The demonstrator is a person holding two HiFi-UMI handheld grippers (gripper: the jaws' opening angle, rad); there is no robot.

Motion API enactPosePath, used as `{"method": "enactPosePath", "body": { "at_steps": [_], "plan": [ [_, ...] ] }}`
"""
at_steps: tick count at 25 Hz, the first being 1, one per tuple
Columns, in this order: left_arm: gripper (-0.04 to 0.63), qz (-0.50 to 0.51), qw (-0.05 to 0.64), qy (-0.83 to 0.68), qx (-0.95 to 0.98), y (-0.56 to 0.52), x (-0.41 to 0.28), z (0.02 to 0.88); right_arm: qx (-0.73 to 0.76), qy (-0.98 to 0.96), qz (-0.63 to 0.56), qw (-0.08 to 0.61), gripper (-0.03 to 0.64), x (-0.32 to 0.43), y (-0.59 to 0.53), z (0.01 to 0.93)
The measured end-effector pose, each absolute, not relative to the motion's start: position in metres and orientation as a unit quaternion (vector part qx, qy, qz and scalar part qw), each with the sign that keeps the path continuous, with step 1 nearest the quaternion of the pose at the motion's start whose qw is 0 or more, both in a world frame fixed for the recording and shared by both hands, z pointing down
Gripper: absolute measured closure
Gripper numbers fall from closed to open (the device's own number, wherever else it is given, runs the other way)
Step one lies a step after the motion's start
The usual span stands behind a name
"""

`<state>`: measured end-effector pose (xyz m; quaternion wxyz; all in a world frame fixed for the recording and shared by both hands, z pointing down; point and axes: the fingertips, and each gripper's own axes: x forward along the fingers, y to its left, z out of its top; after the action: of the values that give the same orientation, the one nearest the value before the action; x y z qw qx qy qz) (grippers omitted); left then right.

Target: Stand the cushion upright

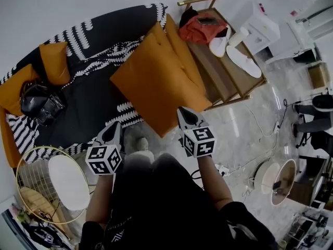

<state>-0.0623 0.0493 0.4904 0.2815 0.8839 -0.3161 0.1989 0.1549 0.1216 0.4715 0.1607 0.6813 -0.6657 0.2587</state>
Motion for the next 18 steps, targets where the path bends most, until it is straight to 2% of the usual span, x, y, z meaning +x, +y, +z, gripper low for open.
{"method": "enactPosePath", "body": {
  "at_steps": [2,18],
  "plan": [
    [0.583,0.203,0.283,-0.316,0.882,0.04,-0.063,0.496,0.68,-0.666,0.257,0.167,0.569,0.159,0.108,0.474],
    [0.537,0.224,0.324,-0.364,0.844,0.021,-0.007,0.525,0.617,-0.701,0.255,0.25,0.474,0.235,0.039,0.516]
  ]
}}
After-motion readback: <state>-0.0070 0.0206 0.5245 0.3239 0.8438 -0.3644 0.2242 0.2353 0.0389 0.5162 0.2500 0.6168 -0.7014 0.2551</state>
